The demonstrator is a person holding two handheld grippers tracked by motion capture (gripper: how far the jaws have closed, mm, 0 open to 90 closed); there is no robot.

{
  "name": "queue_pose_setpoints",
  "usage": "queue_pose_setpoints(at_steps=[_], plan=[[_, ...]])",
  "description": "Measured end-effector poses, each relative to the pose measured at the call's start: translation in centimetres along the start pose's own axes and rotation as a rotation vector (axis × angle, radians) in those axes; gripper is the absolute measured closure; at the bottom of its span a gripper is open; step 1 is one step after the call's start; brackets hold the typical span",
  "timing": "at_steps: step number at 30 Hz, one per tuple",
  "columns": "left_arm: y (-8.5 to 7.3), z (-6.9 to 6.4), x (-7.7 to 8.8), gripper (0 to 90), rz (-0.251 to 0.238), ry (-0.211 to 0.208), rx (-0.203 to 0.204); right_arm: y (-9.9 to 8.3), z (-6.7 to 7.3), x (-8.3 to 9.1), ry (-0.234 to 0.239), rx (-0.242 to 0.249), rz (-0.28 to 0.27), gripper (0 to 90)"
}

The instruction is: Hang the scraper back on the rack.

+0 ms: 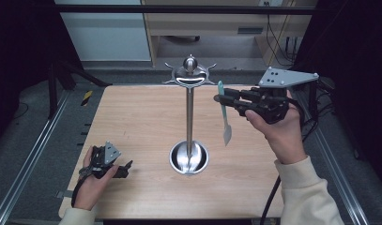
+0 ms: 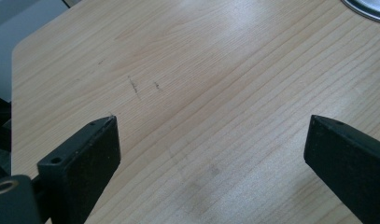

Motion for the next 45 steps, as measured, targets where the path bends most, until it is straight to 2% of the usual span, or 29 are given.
queue_pose_setpoints(at_steps=[20,45], plan=[[0.0,-0.1,0.0,3.5,0.001,-0.001,-0.001,0.2,0.1,-0.8,0.010,0.003,0.016,74.3],[0.0,-0.1,0.0,3.5,0.004,-0.005,-0.005,0.1,0.3,-2.0,0.019,-0.011,0.005,74.3]])
Point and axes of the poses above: each handheld gripper's, and its own axes: x roughly backward along the jaws, y roughly out of its top, z roughly to its left, the point moved 5 cm from there along -x, roughly forward along the jaws, and after that the axes turned 4 degrees about -y, right-handed, at the moved point
